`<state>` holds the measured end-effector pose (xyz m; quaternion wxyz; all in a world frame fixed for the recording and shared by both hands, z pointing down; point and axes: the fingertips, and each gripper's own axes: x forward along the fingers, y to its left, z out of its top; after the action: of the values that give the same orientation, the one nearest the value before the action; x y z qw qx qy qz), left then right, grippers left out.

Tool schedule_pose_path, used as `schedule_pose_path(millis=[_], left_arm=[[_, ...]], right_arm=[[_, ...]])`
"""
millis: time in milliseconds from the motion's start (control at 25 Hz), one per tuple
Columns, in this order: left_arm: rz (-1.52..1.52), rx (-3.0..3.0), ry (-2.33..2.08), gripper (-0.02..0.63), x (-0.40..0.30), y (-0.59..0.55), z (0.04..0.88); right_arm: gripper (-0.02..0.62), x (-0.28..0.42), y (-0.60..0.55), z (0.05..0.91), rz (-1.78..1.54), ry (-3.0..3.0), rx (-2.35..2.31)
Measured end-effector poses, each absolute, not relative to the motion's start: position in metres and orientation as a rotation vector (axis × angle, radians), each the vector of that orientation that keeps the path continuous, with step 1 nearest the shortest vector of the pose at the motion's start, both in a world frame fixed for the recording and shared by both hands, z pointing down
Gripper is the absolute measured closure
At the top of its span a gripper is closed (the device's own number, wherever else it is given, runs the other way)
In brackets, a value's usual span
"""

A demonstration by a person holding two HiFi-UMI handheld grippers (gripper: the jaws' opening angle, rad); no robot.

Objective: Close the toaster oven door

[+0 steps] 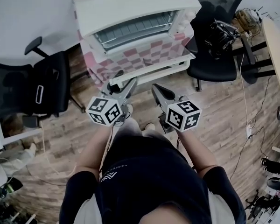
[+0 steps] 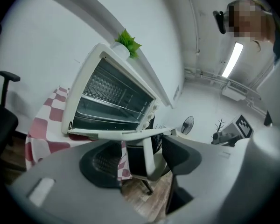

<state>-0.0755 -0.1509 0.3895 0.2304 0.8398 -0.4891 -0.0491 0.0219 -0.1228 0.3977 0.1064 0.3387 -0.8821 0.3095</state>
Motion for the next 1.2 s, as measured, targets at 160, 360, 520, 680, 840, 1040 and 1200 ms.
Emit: schedule_pose_path(millis=[160,360,520,680,840,1040,1200], left_arm=[[-0.216,2.270,-1.311,0.316,-0.080,-0.159,0.377],[-0.266,2.236,-1.276,0.316,-0.085,-0.167,0.367],[-0.312,2.188,-1.262,0.316,-0.090,-0.174,0.354],[-0.392,2.136,-1.246,0.317,-0.096,-0.185,0.343],[-0.467,2.073,-1.226,0.314,-0.103,-0.195,0.334],[-0.528,1.979,-1.225,0.310,-0.113,-0.206,0.333],[-0.566,1.950,-1.209,0.298,-0.117,-0.216,0.323]], right_arm=[[0.592,0.016,-0.131,0.387,0.902,-2.621,0.989],[0.592,0.007,-0.143,0.377,0.870,-2.645,0.986],[0.592,0.003,-0.152,0.368,0.847,-2.666,0.995],[0.592,0.002,-0.165,0.359,0.820,-2.684,1.016],[0.592,-0.001,-0.181,0.346,0.783,-2.707,1.042],[0.592,-0.007,-0.197,0.334,0.757,-2.727,1.068],[0.592,-0.012,-0.206,0.331,0.766,-2.729,1.078]])
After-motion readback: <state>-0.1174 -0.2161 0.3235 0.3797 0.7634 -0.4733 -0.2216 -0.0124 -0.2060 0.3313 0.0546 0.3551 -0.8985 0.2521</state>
